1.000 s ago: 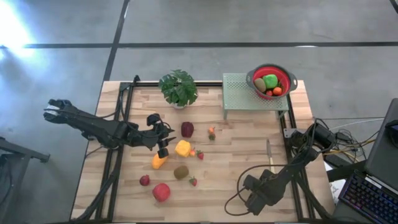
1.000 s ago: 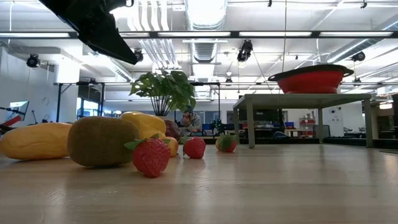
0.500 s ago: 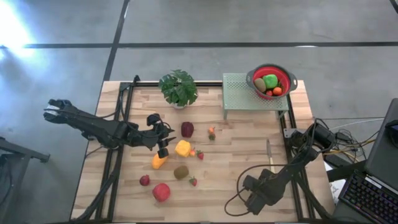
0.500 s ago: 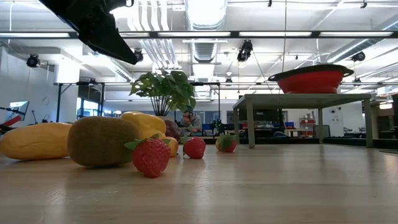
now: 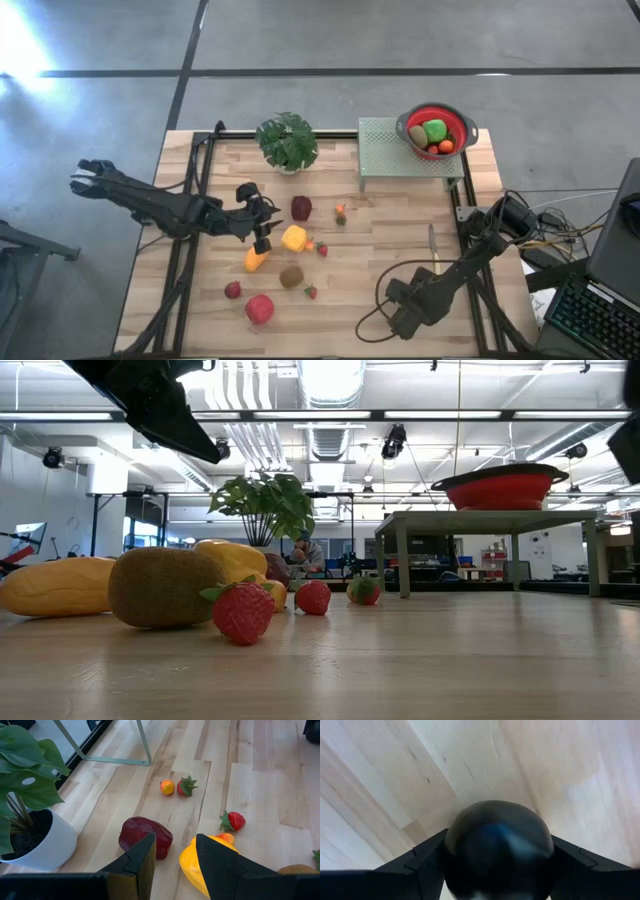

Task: Pick & Place Fruit
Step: Put the black plum into the red strainer bowl on the shelf, then put the red pomegranate into the red strainer bowl on the shelf

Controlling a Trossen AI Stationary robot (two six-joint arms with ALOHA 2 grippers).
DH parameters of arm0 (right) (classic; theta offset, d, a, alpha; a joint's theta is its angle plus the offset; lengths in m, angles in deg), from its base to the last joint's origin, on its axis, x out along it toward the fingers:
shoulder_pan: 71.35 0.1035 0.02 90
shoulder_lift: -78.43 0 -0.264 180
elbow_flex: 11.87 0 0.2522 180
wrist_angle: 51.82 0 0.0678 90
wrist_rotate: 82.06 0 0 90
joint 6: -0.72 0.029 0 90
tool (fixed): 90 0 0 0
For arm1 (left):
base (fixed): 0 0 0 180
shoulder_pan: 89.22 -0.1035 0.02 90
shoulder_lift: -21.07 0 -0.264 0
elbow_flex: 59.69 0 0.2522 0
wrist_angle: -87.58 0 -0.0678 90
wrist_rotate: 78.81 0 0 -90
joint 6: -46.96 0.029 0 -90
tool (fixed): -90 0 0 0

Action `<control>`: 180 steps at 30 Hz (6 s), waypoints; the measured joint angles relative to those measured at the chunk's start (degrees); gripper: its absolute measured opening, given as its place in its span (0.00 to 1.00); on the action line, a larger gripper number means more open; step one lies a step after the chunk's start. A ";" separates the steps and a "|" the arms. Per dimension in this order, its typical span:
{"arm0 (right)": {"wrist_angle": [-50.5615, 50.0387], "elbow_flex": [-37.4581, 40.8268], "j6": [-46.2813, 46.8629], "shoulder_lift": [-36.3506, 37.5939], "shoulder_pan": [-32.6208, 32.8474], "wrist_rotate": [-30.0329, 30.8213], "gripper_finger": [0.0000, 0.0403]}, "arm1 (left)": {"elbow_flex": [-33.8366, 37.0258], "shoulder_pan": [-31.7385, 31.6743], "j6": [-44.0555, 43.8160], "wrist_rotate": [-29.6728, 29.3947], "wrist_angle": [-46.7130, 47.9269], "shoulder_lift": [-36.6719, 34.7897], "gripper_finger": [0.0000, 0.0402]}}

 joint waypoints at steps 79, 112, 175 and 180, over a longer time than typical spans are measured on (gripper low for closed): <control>-6.49 -7.90 -40.54 42.78 -48.34 34.45 0.61 | 0.01 0.00 0.00 0.00 -0.02 0.02 0.37; -5.90 -7.86 -58.79 34.36 -84.16 29.17 0.60 | 0.01 0.00 0.00 0.00 -0.02 0.00 0.37; -21.89 -17.99 -51.43 35.01 -54.72 20.64 0.32 | 0.01 0.01 -0.01 0.00 -0.02 0.00 0.37; -22.00 -17.06 -48.80 36.75 -46.76 21.67 0.18 | 0.00 0.01 0.00 0.00 -0.01 0.01 0.37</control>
